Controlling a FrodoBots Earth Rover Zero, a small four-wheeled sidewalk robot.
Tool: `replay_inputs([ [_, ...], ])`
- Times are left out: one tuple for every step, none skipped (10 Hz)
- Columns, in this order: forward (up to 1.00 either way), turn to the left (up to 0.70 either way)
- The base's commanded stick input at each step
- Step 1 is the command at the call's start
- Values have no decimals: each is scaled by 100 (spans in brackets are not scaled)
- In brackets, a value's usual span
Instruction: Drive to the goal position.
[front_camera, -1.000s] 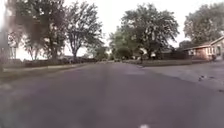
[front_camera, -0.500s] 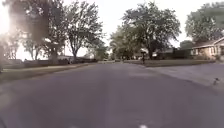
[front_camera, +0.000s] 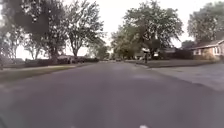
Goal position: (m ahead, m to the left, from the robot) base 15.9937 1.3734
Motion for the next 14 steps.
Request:
replay_inputs([
  [100,-15],
  [100,0],
  [100,0],
  [100,0],
  [100,0],
  [100,0],
  [100,0],
  [100,0],
  [100,0],
  [100,0],
  [100,0],
  [100,0],
  [100,0],
  [100,0],
])
